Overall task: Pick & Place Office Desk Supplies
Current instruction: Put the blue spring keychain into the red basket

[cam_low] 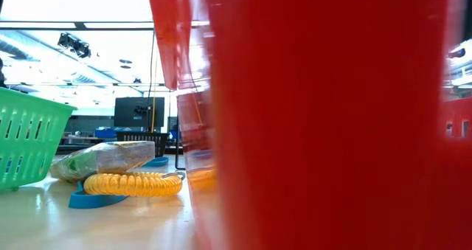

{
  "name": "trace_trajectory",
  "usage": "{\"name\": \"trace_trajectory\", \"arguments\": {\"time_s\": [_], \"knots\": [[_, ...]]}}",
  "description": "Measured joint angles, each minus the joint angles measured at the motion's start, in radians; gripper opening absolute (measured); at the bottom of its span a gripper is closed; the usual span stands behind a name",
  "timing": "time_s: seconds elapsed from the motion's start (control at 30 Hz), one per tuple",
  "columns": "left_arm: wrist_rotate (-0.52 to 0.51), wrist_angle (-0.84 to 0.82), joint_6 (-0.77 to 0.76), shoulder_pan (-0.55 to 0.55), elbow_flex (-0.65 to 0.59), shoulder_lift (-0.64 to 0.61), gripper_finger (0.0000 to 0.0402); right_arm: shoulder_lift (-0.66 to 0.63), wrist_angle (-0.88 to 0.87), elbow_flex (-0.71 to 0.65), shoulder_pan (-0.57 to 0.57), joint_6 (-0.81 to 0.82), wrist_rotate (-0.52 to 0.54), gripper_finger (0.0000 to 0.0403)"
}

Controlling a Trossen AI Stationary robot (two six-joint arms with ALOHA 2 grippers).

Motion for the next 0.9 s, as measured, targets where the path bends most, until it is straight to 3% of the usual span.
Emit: {"name": "trace_trajectory", "arguments": {"time_s": [0.23, 0.53, 0.9], "knots": [[0.025, -0.028, 0.005, 0.003, 0.050, 0.074, 0.0019, 0.000, -0.156, 0.081, 0.002, 0.008, 0.010, 0.0178], [0.025, -0.280, 0.034, 0.027, 0.230, 0.210, 0.0019, 0.000, -0.301, 0.146, 0.001, 0.013, 0.028, 0.0178], [0.079, -0.306, 0.037, 0.047, 0.249, 0.234, 0.0019, 0.000, -0.341, 0.149, 0.002, 0.040, 0.027, 0.0178]]}}
